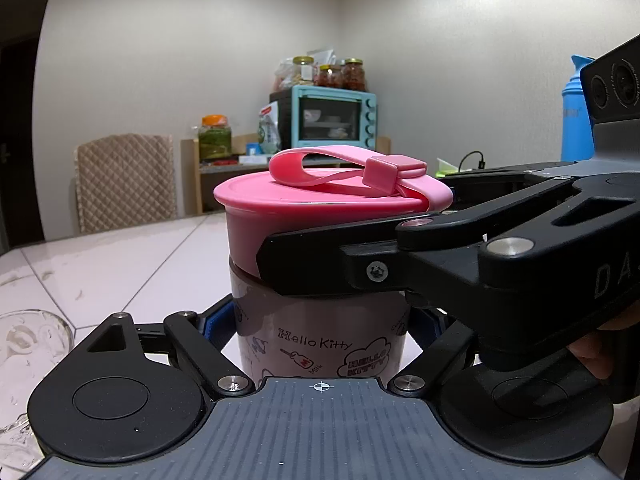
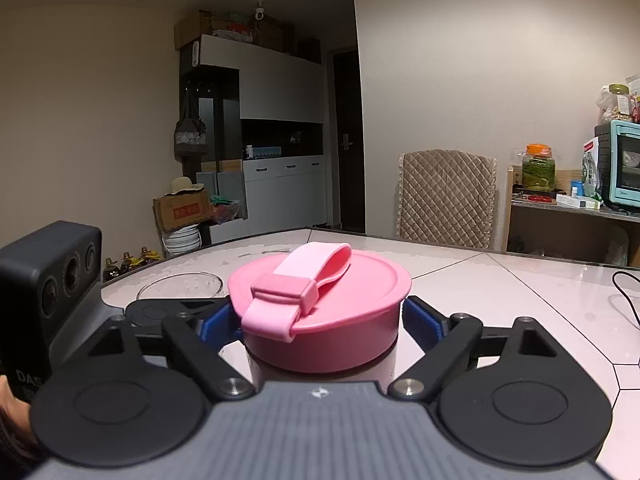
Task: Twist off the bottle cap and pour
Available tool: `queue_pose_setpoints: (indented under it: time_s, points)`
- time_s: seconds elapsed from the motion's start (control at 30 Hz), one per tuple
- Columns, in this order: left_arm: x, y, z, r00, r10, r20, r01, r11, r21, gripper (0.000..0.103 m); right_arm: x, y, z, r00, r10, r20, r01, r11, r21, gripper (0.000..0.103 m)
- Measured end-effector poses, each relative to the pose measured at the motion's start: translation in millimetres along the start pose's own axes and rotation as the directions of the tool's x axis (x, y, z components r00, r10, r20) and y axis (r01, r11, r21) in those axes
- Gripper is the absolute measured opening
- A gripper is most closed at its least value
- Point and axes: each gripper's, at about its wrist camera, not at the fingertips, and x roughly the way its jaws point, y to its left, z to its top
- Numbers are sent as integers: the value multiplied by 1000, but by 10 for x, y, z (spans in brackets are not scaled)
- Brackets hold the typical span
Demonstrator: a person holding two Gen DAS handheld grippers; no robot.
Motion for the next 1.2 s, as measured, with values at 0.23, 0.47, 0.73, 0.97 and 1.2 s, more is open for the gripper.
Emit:
queue_pose_setpoints:
  time_s: [0.23,0.47,0.73,0.97,1.2]
  points:
    - [11,-20,-4,1000,0,0,0,1000,0,90,-7,-20,-15,1000,10,-2,-10,1000,-5,85]
    - [34,-1,-3,1000,-18,-3,18,1000,8,90,3,-139,6,997,76,-15,-76,997,-32,85]
    - [49,33,0,999,-42,-4,42,999,26,89,38,-388,52,973,229,-38,-232,968,-96,85]
    - [64,70,-8,997,-71,-4,72,997,37,89,78,-592,112,930,364,-58,-368,919,-143,85]
    - [83,88,-12,995,-95,-5,95,994,45,89,142,-740,214,871,483,-94,-492,852,-179,85]
